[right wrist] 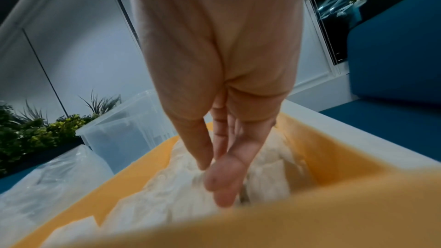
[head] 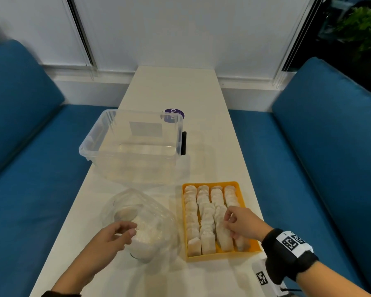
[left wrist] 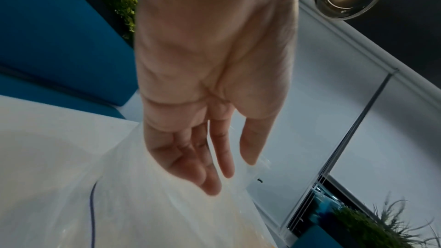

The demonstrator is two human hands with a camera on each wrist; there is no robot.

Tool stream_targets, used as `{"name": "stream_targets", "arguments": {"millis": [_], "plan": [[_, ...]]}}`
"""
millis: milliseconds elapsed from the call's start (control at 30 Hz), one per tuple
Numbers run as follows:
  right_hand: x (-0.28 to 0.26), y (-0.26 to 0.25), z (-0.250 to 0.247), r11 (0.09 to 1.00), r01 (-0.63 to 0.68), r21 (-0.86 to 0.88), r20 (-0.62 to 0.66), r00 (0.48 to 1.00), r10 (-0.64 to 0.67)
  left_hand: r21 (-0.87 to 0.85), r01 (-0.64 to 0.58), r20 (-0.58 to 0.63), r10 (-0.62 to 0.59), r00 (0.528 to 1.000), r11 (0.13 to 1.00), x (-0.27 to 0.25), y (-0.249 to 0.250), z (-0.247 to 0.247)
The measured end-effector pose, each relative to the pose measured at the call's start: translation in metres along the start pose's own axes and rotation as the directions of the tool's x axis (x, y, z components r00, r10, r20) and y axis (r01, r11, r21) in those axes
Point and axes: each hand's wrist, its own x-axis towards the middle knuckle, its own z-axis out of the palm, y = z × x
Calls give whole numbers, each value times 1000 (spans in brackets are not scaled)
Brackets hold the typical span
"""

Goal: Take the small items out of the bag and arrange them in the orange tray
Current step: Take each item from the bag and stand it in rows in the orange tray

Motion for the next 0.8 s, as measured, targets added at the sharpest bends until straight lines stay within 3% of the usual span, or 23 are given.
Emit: {"name": "stream_targets", "arguments": {"millis": [100,233,333,433,533,600,733,800], "plan": [[-4,-8,-4,999,39,-18,-100,994,-41,100,-82,-114,93,989,992,8,3,-9],[-16,-49,3,949,263,-173,-156,944,-290,296,-130,-257,210,943,946,27,6,-17],[-23,-87,22,809,502,-305,-21,846,-533,456,-130,-121,206,971,881,46,4,-10],[-18,-109,49,666,652,-362,231,755,-613,632,-218,142,165,976,744,56,0,4],[-5,-116,70,579,622,-528,409,783,-469,711,-333,379,62,923,619,55,-5,15],[2,-116,76,481,575,-662,412,815,-407,743,-364,469,-48,882,562,52,-10,18],[7,-111,82,316,577,-753,433,797,-421,783,-356,521,-224,824,510,42,-20,18],[7,-110,84,338,575,-745,400,791,-462,789,-333,494,-210,844,516,40,-23,18]]}}
